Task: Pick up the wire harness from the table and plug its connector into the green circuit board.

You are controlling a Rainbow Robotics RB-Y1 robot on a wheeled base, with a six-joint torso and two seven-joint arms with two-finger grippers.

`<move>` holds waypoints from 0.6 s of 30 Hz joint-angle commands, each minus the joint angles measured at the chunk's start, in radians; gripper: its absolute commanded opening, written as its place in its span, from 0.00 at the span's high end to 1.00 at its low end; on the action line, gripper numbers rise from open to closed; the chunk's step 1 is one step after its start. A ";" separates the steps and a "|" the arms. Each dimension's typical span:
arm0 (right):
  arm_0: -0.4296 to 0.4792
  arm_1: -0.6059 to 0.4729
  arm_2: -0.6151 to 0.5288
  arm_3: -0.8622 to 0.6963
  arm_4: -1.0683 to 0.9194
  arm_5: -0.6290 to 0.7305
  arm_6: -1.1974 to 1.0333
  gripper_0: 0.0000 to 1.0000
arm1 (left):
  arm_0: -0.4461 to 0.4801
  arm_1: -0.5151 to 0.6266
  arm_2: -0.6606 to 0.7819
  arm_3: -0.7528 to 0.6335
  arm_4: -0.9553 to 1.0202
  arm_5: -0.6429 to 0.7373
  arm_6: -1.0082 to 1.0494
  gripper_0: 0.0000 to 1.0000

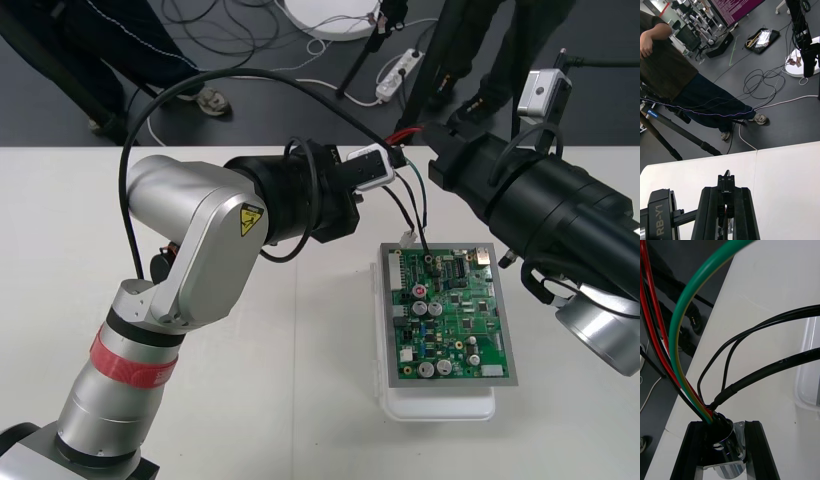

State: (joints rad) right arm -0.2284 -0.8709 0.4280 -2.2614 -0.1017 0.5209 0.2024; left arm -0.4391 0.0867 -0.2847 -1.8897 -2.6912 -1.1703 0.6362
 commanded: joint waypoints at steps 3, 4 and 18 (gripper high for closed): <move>-0.029 -0.028 -0.002 -0.029 0.020 -0.018 0.012 1.00 | 0.014 -0.033 0.005 -0.043 -0.006 0.005 0.050 0.75; -0.028 -0.028 -0.002 -0.029 0.023 -0.018 0.012 1.00 | 0.014 -0.033 0.005 -0.043 -0.006 0.005 0.048 0.24; -0.029 -0.028 -0.002 -0.029 0.028 -0.030 0.009 1.00 | 0.014 -0.033 0.005 -0.045 -0.004 0.006 0.031 0.00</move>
State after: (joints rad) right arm -0.2284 -0.8709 0.4280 -2.2614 -0.0876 0.5087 0.2023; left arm -0.4391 0.0861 -0.2847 -1.8897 -2.6912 -1.1703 0.6361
